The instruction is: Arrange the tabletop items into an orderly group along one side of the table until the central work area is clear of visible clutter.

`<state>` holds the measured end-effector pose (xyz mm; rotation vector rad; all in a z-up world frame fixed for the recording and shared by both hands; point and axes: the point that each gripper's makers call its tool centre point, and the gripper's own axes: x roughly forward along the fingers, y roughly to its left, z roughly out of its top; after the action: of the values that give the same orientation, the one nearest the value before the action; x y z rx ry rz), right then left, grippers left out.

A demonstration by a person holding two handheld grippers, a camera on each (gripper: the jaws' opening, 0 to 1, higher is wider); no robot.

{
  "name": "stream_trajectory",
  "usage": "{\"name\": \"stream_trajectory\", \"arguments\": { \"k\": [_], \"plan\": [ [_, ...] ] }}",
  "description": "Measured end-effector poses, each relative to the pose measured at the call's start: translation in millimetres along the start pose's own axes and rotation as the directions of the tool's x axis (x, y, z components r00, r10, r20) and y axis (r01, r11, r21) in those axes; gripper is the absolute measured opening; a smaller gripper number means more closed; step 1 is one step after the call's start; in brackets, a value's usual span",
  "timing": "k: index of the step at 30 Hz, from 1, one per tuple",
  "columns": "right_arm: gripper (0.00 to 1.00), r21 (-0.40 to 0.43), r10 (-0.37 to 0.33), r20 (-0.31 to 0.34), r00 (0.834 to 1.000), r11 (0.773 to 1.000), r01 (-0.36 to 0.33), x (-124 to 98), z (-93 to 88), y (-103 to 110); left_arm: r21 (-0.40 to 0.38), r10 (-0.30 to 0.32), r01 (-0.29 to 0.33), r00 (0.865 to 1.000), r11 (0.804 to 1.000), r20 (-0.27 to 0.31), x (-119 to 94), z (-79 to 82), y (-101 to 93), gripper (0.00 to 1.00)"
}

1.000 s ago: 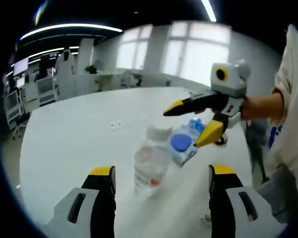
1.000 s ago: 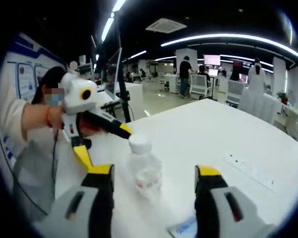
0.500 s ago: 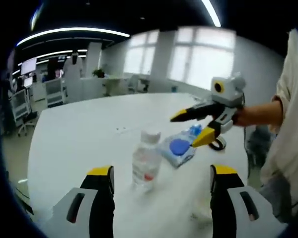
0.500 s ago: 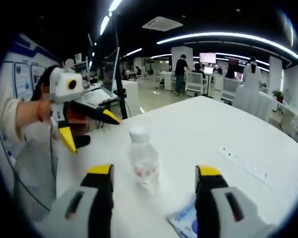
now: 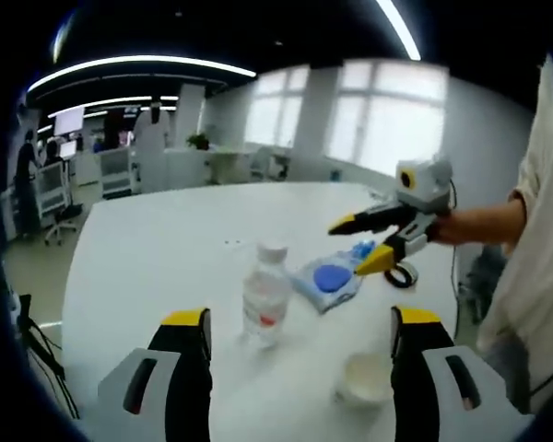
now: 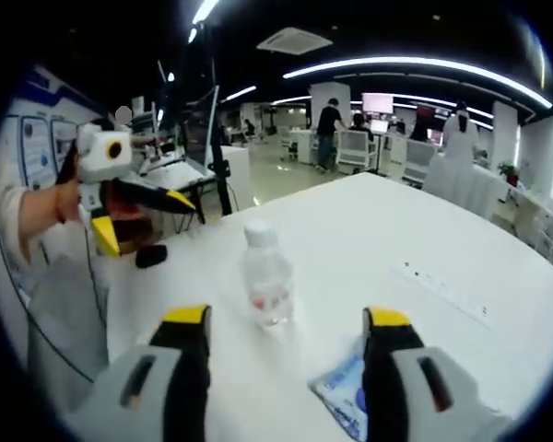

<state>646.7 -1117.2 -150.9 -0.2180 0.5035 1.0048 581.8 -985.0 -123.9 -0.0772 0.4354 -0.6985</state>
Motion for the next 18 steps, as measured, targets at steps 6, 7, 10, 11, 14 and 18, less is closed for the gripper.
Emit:
{"name": "stream_trajectory", "arguments": {
  "k": [6,7,10,11,14,18],
  "plan": [
    [0.65,0.007,-0.003,-0.010,1.000,1.000,0.003,-6.7,-4.5,5.5,-0.010,0.017,-0.017,1.000,1.000,0.007,-9.4,-2.5,-5.6,0.77],
    [0.65,0.006,-0.003,-0.011,1.000,1.000,0.003,-7.5,-5.2,6.5,-0.010,0.019,-0.019,1.000,1.000,0.008,-10.9,-2.8,-6.4,0.77],
    [0.65,0.008,-0.003,-0.017,1.000,1.000,0.003,-11.4,-8.1,10.4,-0.010,0.025,-0.025,1.000,1.000,0.009,-15.6,-3.7,-9.6,0.77],
    [0.65,0.008,-0.003,-0.017,1.000,1.000,0.004,-12.6,-8.4,11.5,-0.008,0.029,-0.029,1.000,1.000,0.008,-17.7,-4.5,-11.2,0.77],
    [0.66,0.015,-0.002,-0.022,1.000,1.000,0.003,-16.4,-11.2,15.2,-0.010,0.032,-0.032,0.999,0.999,0.011,-23.1,-5.8,-15.1,0.77],
    [0.66,0.016,-0.001,-0.035,0.999,1.000,0.002,-20.0,-14.6,20.6,-0.006,0.040,-0.040,0.999,0.999,0.010,-31.0,-8.9,-21.5,0.77]
  ]
}}
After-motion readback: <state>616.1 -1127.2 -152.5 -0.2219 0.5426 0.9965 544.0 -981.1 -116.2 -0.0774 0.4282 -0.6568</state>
